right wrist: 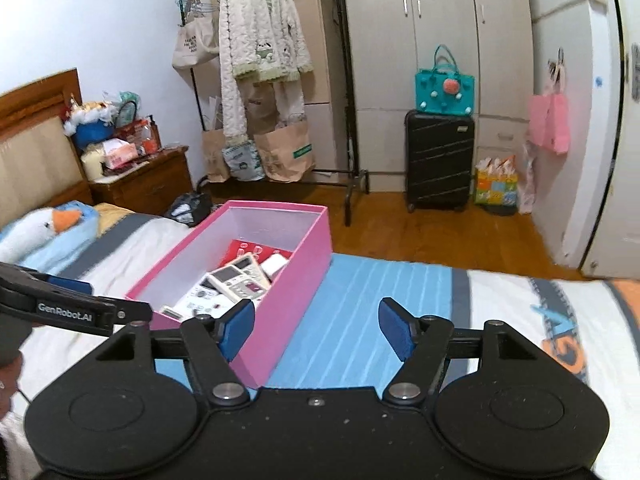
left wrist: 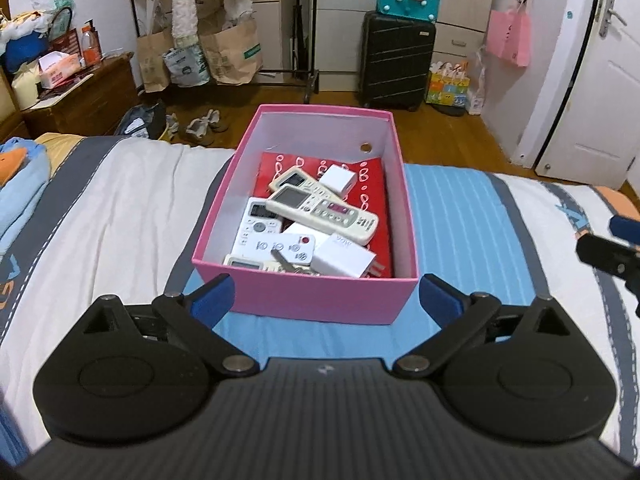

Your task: Organize rigid objects

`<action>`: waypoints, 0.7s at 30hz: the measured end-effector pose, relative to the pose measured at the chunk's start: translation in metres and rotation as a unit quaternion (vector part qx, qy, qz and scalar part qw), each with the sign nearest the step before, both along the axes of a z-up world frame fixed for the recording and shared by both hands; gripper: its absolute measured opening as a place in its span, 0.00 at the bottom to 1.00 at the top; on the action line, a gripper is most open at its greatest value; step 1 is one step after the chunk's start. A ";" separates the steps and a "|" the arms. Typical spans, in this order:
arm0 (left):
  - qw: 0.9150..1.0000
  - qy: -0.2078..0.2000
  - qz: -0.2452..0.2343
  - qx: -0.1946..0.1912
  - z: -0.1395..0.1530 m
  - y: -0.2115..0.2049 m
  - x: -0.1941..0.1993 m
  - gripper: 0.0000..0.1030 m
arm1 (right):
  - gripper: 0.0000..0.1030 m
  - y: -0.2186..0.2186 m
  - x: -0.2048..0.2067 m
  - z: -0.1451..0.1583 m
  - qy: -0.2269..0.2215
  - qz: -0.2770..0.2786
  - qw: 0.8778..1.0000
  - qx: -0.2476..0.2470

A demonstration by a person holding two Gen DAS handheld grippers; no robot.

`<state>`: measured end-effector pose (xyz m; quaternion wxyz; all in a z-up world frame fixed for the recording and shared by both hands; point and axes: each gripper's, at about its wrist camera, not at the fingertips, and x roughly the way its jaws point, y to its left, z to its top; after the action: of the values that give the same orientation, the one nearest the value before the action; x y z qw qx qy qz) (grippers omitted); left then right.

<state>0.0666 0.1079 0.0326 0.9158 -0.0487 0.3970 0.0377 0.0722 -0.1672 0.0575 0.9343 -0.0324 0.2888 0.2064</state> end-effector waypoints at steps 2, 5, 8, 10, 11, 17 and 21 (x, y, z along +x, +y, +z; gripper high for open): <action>1.000 0.003 0.003 0.002 -0.003 0.000 -0.001 0.97 | 0.72 -0.001 -0.002 0.000 -0.005 -0.001 1.000 -0.003; 1.000 0.010 0.002 -0.005 -0.007 0.001 0.000 0.97 | 0.72 -0.002 -0.004 0.003 0.000 0.001 1.000 -0.001; 1.000 0.006 -0.007 -0.010 -0.004 -0.002 -0.004 0.97 | 0.73 0.000 -0.007 0.006 -0.008 -0.006 1.000 -0.013; 1.000 0.001 -0.011 -0.006 -0.002 -0.007 -0.006 0.97 | 0.75 0.000 -0.010 0.008 -0.012 -0.014 1.000 -0.006; 1.000 0.000 -0.014 -0.004 -0.002 -0.009 -0.008 0.97 | 0.76 0.000 -0.011 0.009 -0.010 -0.018 1.000 -0.004; 1.000 0.005 -0.027 0.003 -0.004 -0.018 -0.013 0.97 | 0.88 -0.002 -0.020 0.014 -0.017 -0.044 0.999 -0.018; 0.999 0.005 -0.030 0.013 0.000 -0.022 -0.016 0.97 | 0.98 0.003 -0.020 0.012 -0.017 -0.093 0.994 -0.061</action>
<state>0.0510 0.0855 0.0322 0.9151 -0.0247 0.4022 0.0153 0.0518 -0.1643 0.0695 0.9505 -0.0655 0.2867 0.1005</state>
